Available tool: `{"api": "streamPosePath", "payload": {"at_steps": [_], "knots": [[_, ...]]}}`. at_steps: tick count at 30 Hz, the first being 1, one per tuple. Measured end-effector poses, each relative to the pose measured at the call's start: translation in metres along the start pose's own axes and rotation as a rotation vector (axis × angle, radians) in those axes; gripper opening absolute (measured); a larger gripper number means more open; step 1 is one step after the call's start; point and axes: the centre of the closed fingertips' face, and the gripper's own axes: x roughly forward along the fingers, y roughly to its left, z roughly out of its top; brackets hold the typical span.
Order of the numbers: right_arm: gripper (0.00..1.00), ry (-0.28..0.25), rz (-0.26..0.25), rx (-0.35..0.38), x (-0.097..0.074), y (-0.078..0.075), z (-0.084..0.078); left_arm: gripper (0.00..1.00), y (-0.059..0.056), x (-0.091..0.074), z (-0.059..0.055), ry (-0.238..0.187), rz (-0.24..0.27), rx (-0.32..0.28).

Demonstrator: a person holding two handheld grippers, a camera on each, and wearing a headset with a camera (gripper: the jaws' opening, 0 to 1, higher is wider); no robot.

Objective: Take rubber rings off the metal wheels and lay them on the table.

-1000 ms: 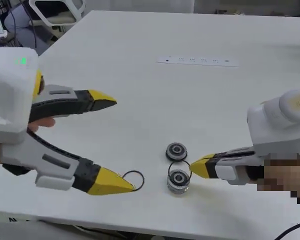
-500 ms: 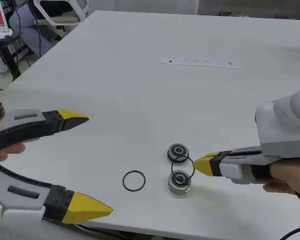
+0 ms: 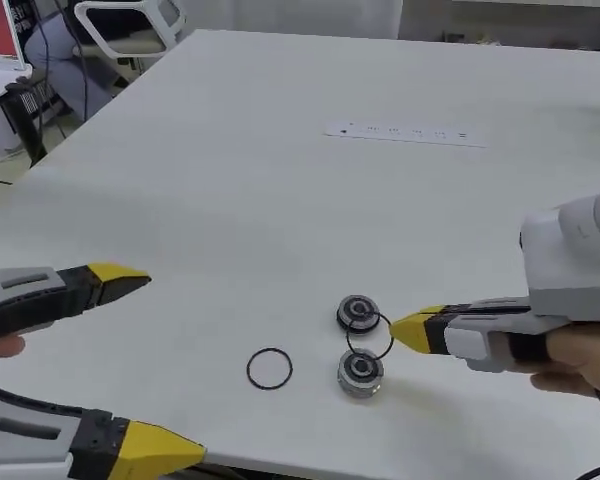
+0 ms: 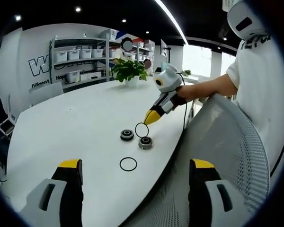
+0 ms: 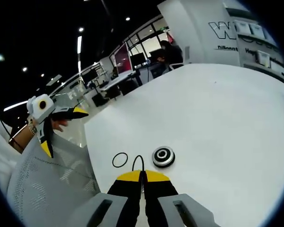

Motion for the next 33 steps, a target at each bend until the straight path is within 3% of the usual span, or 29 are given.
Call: {"api": "streamPosePath", "payload": {"at_steps": [9, 22, 33], "knots": [[0.0, -0.044, -0.001, 0.004, -0.005, 0.005, 0.012, 0.96, 0.001, 0.004, -0.007, 0.026, 0.006, -0.035], [0.0, -0.096, 0.029, 0.008, -0.003, 0.019, 0.03, 0.98, 0.003, 0.005, -0.008, 0.017, 0.019, -0.068], [0.0, -0.04, 0.042, -0.059, 0.016, 0.032, 0.022, 0.99, 0.003, 0.005, -0.005, -0.008, 0.013, -0.083]]}}
